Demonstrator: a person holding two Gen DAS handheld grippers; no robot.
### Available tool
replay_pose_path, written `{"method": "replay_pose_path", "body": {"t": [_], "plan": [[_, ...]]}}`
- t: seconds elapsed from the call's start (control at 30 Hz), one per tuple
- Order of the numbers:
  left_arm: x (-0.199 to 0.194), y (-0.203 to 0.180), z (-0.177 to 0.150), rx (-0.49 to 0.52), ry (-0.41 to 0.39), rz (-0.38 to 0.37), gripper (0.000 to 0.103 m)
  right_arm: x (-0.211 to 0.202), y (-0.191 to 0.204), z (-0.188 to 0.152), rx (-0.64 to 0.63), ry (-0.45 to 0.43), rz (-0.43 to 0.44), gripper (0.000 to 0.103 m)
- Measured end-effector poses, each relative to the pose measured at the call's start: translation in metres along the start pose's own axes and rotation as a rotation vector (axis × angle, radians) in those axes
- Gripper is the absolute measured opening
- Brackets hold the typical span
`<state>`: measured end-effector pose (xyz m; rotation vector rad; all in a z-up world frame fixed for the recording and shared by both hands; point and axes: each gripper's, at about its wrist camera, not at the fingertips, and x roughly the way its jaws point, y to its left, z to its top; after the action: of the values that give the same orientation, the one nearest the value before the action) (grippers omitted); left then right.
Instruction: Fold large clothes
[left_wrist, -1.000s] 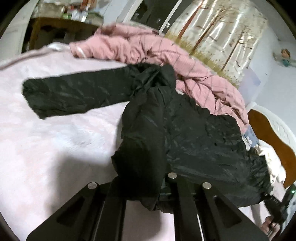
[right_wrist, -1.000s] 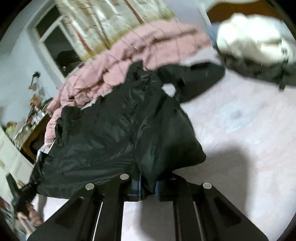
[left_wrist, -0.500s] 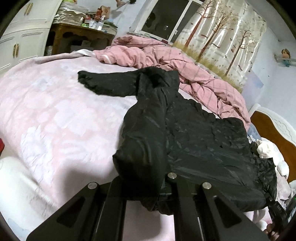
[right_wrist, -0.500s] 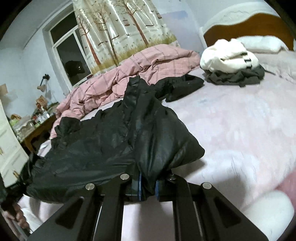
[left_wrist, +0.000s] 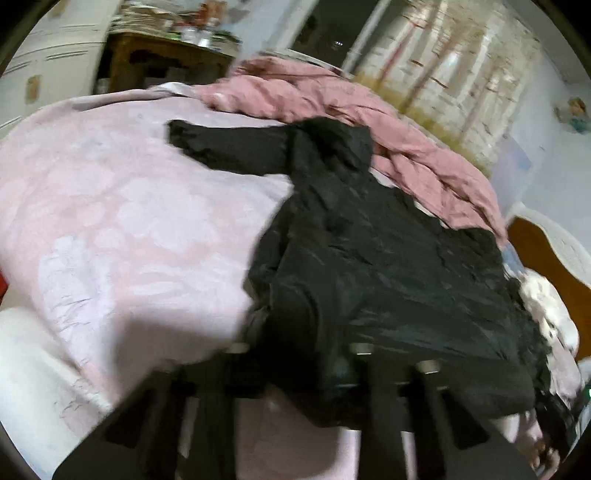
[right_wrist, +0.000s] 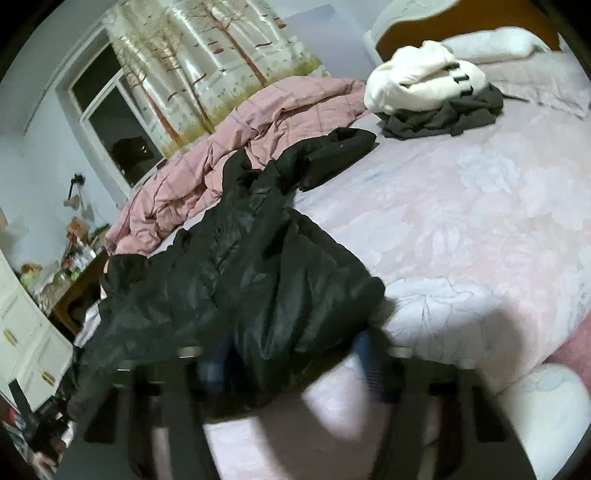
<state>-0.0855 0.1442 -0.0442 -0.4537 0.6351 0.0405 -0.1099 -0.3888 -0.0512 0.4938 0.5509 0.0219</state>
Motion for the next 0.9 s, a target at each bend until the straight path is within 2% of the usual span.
{"method": "replay_pose_path", "body": {"t": [0.07, 0.17, 0.23, 0.33, 0.43, 0.57, 0.77, 0.9], "plan": [[-0.009, -0.013, 0.004, 0.051, -0.049, 0.028, 0.009, -0.004, 0.011, 0.001, -0.045, -0.024, -0.003, 0.013], [-0.022, -0.03, 0.019, 0.111, -0.12, 0.025, 0.009, -0.015, 0.026, 0.018, -0.109, -0.077, -0.001, 0.011], [-0.021, -0.038, 0.037, 0.113, -0.112, 0.021, 0.009, -0.019, 0.03, 0.034, -0.099, -0.091, 0.019, 0.011], [-0.002, -0.042, 0.073, 0.042, -0.046, -0.002, 0.009, -0.009, 0.038, 0.067, -0.061, -0.068, 0.066, 0.011], [0.03, -0.052, 0.12, 0.0, 0.034, -0.043, 0.009, 0.015, 0.051, 0.109, -0.033, -0.044, 0.108, 0.011], [0.081, -0.077, 0.179, 0.016, 0.05, -0.002, 0.009, 0.071, 0.063, 0.166, 0.053, 0.011, 0.133, 0.011], [0.17, -0.103, 0.244, -0.018, 0.116, 0.095, 0.01, 0.154, 0.097, 0.227, 0.041, 0.002, 0.037, 0.011], [0.231, -0.102, 0.267, -0.039, 0.166, 0.19, 0.011, 0.218, 0.11, 0.254, 0.039, 0.025, -0.019, 0.013]]}}
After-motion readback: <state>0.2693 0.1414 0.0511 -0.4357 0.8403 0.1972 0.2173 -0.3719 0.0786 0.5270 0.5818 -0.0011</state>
